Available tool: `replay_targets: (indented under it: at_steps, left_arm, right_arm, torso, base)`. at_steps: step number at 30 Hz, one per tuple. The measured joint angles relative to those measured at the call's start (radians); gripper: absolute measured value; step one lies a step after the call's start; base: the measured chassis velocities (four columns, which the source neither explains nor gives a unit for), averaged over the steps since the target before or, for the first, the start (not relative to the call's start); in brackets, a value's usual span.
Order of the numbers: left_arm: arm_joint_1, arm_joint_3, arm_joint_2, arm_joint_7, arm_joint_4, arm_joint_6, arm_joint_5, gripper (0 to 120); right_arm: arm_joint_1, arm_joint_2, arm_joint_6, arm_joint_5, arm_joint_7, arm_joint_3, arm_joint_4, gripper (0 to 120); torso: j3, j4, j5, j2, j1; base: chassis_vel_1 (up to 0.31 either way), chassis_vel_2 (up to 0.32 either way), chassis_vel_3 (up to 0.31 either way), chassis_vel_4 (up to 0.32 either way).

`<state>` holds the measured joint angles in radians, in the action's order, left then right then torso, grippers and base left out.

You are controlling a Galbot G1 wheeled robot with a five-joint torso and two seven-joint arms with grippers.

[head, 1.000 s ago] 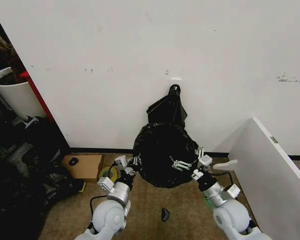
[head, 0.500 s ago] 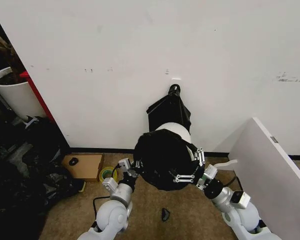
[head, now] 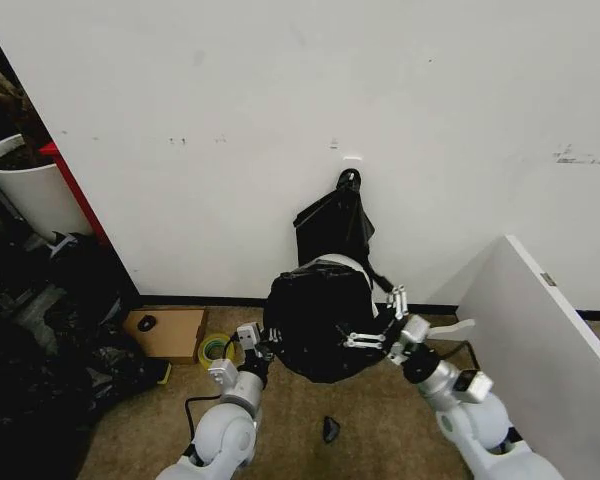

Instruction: Place the garbage bag over the trash bin.

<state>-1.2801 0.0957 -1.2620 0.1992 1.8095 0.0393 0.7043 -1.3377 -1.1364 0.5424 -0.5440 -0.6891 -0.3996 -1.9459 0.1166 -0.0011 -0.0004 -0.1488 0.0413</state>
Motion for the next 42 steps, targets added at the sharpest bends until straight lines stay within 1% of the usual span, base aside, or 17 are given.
replay_targets:
  at_steps: [7,10,13,15,16,17,20,21,22,26,29,30,32,34,38,41,42]
  left_arm:
    - [-0.005,-0.001,-0.004,0.001,0.008,-0.007,-0.011,0]
    - [-0.011,0.007,0.005,0.001,0.025,-0.008,-0.013,0]
    - [-0.012,0.009,0.009,0.0,0.026,-0.008,-0.015,0]
    - [-0.019,0.011,0.029,-0.022,0.022,0.014,-0.042,0]
    - [-0.022,0.011,0.035,-0.035,0.017,0.028,-0.057,0]
    - [-0.025,0.012,0.039,-0.046,0.012,0.042,-0.074,0]
    - [-0.035,0.011,0.045,-0.077,-0.016,0.093,-0.141,0]
    - [-0.035,0.011,0.045,-0.077,-0.016,0.093,-0.141,0]
    - [-0.036,0.011,0.045,-0.084,-0.023,0.105,-0.156,0]
    - [-0.029,0.009,0.04,-0.124,-0.085,0.209,-0.28,0]
    - [-0.024,0.008,0.04,-0.15,-0.117,0.264,-0.35,0]
    - [-0.024,0.008,0.04,-0.15,-0.117,0.264,-0.35,0]
    - [-0.021,0.008,0.042,-0.168,-0.142,0.3,-0.404,0]
    - [-0.02,0.008,0.043,-0.18,-0.154,0.321,-0.435,0]
    - [-0.019,0.008,0.044,-0.187,-0.163,0.333,-0.451,0]
    - [-0.018,0.009,0.043,-0.187,-0.164,0.336,-0.452,0]
    - [-0.018,0.01,0.043,-0.187,-0.163,0.336,-0.451,0]
  right_arm:
    - [-0.02,0.003,0.009,0.009,-0.044,-0.04,-0.016,100]
    - [-0.04,0.007,0.004,0.106,0.061,-0.057,-0.006,100]
    - [-0.043,0.009,-0.002,0.119,0.092,-0.056,-0.006,100]
    - [-0.068,0.03,-0.093,0.155,0.286,-0.02,-0.035,100]
    - [-0.077,0.036,-0.129,0.156,0.327,-0.01,-0.047,100]
    - [-0.085,0.042,-0.172,0.15,0.364,0.002,-0.061,100]
    - [-0.102,0.064,-0.299,0.055,0.416,0.032,-0.116,90]
    - [-0.102,0.064,-0.299,0.055,0.416,0.032,-0.116,90]
    - [-0.106,0.075,-0.346,0.02,0.434,0.039,-0.139,86]
    - [-0.093,0.143,-0.666,-0.105,0.658,0.05,-0.274,79]
    - [-0.069,0.184,-0.84,-0.153,0.754,0.041,-0.331,77]
    - [-0.069,0.184,-0.84,-0.153,0.754,0.041,-0.331,77]
    - [-0.056,0.219,-0.941,-0.167,0.773,0.035,-0.344,76]
    - [-0.047,0.248,-1.005,-0.173,0.766,0.033,-0.343,76]
    - [-0.033,0.271,-1.049,-0.187,0.719,0.022,-0.328,76]
    - [-0.014,0.283,-1.094,-0.192,0.583,-0.008,-0.289,72]
    - [-0.01,0.283,-1.102,-0.192,0.557,-0.013,-0.282,68]
  torso:
    - [0.0,-0.0001,0.0001,0.0,0.0]
    - [0.0,-0.0002,0.0003,0.0,0.0]
    - [0.0,-0.0002,0.0003,0.0,0.0]
    - [0.0,0.0,0.0001,0.0,0.0]
    - [0.0,0.0,-0.0001,0.0,0.0]
    - [0.0,-0.0001,-0.0001,0.0,0.0]
    - [0.0,0.0,0.0001,0.0,0.0]
    - [0.0,0.0,0.0001,0.0,0.0]
    - [0.0,0.0,0.0,0.0,0.0]
    - [0.0,-0.0002,0.0,0.0,0.0]
    - [0.0,0.0,-0.0003,0.0,0.0]
    - [0.0,0.0,-0.0003,0.0,0.0]
    - [0.0,-0.0001,0.0,0.0,0.0]
    - [0.0,-0.0001,0.0003,0.0,0.0]
    - [0.0,-0.0001,0.0,0.0,0.0]
    - [0.0,-0.0001,0.0,0.0,0.0]
    - [0.0,-0.0001,0.0001,0.0,0.0]
  base:
    - [0.0,0.0,0.0,0.0]
    - [0.0,0.0,0.0,0.0]
    - [0.0,0.0,0.0,0.0]
    - [0.0,0.0,0.0,0.0]
    - [0.0,0.0,0.0,0.0]
    - [0.0,0.0,0.0,0.0]
    - [0.0,0.0,0.0,0.0]
    - [0.0,0.0,0.0,0.0]
    - [0.0,0.0,0.0,0.0]
    - [0.0,0.0,0.0,0.0]
    - [0.0,0.0,0.0,0.0]
    - [0.0,0.0,0.0,0.0]
    - [0.0,0.0,0.0,0.0]
    - [0.0,0.0,0.0,0.0]
    - [0.0,0.0,0.0,0.0]
    - [0.0,0.0,0.0,0.0]
    - [0.0,0.0,0.0,0.0]
